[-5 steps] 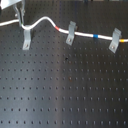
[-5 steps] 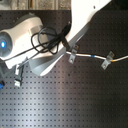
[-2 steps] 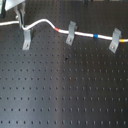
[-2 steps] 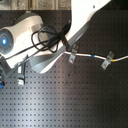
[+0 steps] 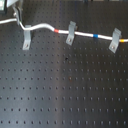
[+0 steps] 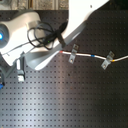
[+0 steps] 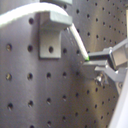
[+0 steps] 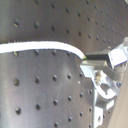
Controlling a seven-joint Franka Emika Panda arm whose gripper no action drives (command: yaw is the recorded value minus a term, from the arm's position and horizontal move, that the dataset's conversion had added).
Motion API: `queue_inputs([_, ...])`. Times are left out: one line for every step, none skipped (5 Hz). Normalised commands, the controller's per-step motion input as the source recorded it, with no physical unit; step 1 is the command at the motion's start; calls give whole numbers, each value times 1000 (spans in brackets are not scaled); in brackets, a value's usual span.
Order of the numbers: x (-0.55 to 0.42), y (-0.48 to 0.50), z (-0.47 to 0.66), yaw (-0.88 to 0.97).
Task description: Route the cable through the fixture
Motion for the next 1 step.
queue_inputs([-126,119,2,-174])
